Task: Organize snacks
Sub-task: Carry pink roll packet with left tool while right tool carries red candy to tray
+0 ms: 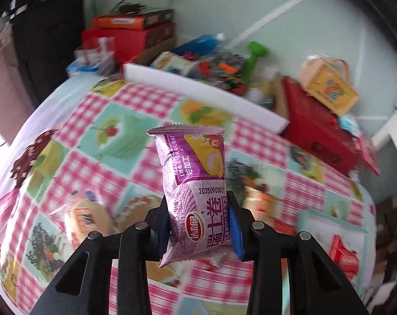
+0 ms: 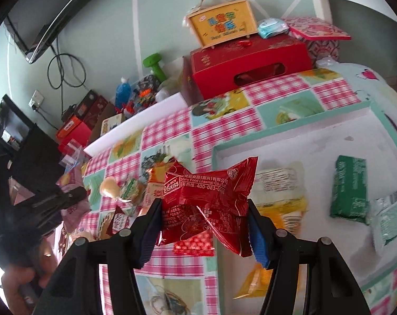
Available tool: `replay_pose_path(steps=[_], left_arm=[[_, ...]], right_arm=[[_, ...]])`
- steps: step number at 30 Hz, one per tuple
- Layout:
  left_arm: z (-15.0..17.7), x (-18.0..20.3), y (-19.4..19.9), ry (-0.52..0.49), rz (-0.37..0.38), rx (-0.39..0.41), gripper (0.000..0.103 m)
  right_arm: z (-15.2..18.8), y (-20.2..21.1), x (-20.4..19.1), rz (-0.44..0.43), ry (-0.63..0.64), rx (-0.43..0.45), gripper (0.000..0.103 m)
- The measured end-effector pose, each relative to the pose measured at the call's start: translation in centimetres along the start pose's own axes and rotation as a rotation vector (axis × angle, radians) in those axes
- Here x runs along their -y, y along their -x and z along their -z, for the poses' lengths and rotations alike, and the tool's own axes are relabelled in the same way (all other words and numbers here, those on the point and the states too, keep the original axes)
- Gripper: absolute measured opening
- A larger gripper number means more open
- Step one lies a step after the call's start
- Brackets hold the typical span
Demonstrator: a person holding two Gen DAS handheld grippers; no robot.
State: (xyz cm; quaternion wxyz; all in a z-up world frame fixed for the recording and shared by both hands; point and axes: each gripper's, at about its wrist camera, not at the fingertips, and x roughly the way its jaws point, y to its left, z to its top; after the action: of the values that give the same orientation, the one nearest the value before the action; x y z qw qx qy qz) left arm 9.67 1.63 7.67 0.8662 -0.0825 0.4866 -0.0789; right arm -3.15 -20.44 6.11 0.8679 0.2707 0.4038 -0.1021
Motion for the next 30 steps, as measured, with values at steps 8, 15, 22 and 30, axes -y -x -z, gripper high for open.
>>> replay_pose_path(steps=[8, 15, 22, 30], left_arm=[[2.3, 7.5, 0.6, -0.175, 0.150, -0.045, 0.039], [5.0, 14.8, 0.7, -0.350, 0.239, -0.070, 0.039], [7.0, 20.2, -0.9, -0.463, 0.273, -0.130, 0.040], [9.4, 24.0, -3.2, -0.543, 0.286, -0.193, 0.040]], right_arm=[[-1.4, 1.9, 5.9, 0.093, -0.119, 0.048, 0.063], [-2.0, 3.4, 12.5, 0.221, -0.246, 0.090, 0.063], [-2.0, 4.4, 16.9, 0.324, -0.328, 0.124, 0.063], [-1.7, 3.9, 19.8, 0.348, -0.385, 0.128, 0.063]])
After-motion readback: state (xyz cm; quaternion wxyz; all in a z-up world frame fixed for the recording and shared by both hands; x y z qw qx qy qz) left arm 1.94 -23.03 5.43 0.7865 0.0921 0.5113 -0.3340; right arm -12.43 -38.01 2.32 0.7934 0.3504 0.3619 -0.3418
